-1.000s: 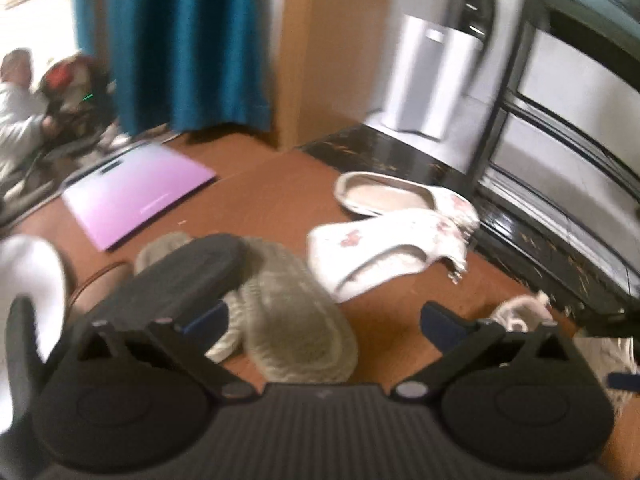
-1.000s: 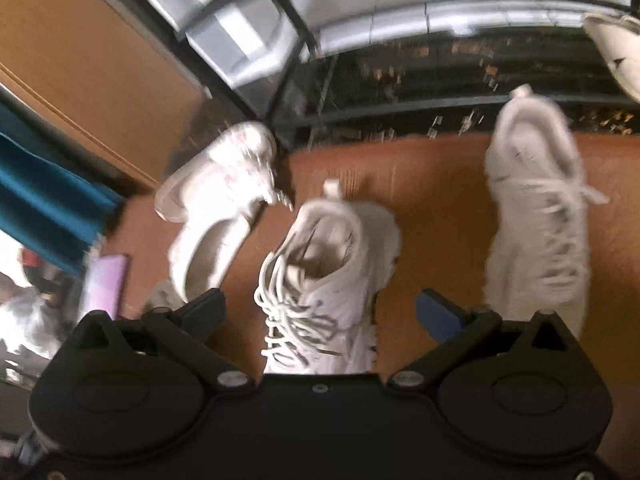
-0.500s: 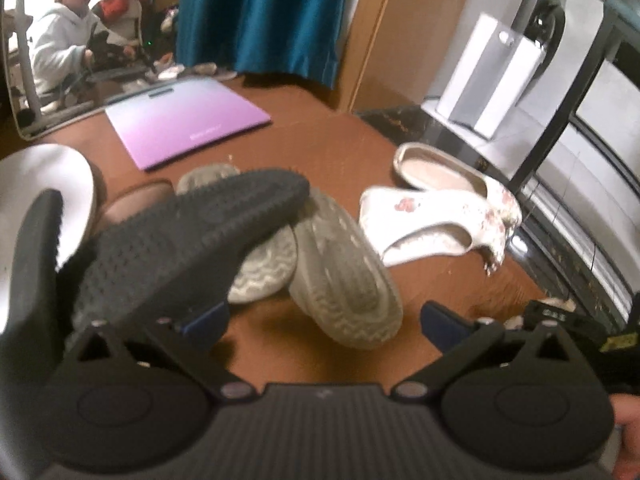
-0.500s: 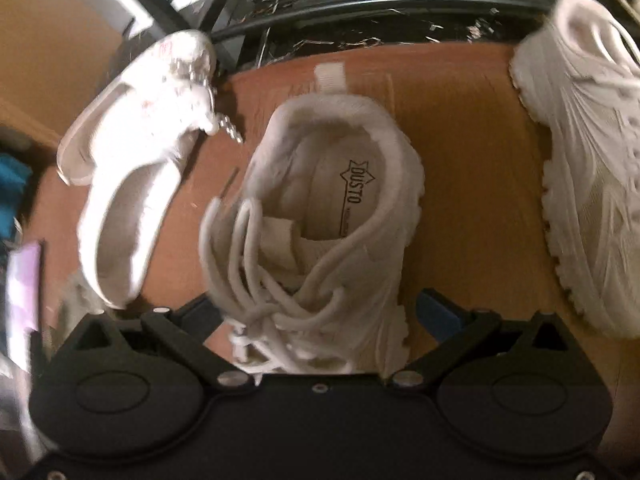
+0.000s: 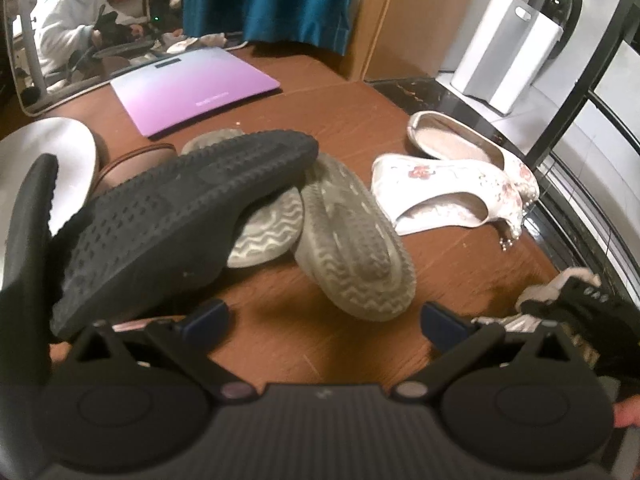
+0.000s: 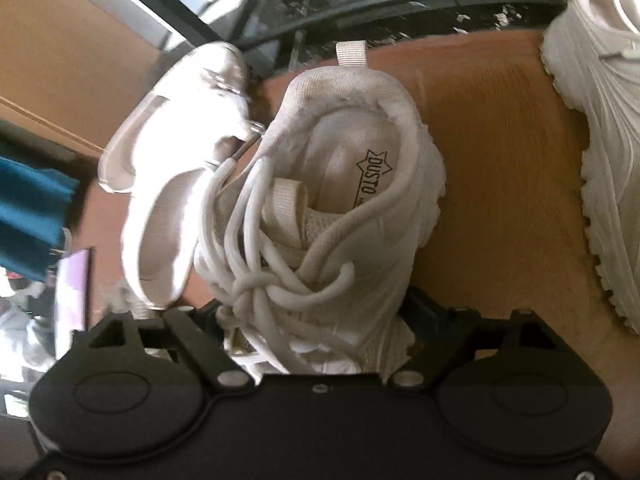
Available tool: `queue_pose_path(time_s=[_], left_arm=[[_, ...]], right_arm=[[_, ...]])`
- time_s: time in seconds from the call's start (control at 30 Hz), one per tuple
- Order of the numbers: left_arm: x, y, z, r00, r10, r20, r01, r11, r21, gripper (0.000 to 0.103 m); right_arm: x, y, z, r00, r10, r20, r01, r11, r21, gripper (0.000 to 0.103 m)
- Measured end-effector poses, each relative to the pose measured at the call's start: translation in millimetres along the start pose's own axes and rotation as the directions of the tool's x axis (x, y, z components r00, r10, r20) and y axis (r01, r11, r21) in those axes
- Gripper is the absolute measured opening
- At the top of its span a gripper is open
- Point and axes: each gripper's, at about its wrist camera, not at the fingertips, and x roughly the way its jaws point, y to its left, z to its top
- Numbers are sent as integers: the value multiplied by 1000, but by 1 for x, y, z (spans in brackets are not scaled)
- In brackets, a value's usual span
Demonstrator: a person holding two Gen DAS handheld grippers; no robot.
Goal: Organize scattered shoes
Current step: 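Lower the beige sneaker beside the white sneaker with the right tool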
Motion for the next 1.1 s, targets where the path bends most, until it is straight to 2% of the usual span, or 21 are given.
queue_pose_path(time_s=[0.13,0.33,0.47,0.57,0.63,0.73,0.9,0.97,1.03,1.1], left_arm=[[-7,-6,7,1000,13,28,-12,1000,-16,102],[-24,-40,24,995,-50,87,48,998,30,102],[-42,-85,30,980,-163,112,159,986,44,102],[-51,-128,21,960,-265,94,260,964,58,102],[-55,-155,13,951,-297,85,291,954,76,102],[-55,-214,-5,933,-353,70,341,929,144,102],[-35,-291,-44,918,-396,11,376,880,291,102],[-25,-302,-59,925,-380,-11,360,867,346,102],[-14,-310,-77,942,-337,-2,304,849,433,102],[-4,-311,-82,956,-295,2,264,857,443,102]], right_arm=[[-46,-3,12,993,97,66,-96,995,-24,87],[-122,-51,37,962,188,197,-188,982,-18,87],[-191,-118,44,946,147,289,-140,989,-43,87],[-220,-159,40,945,76,318,-50,995,-89,87],[-232,-186,37,944,18,330,26,992,-127,87],[-232,-234,35,946,-87,313,134,982,-132,87],[-194,-293,48,956,-179,232,207,973,-101,87],[-181,-298,54,962,-182,204,208,971,-116,87],[-162,-303,64,976,-164,145,188,968,-169,87],[-149,-299,68,982,-148,117,171,959,-224,87]])
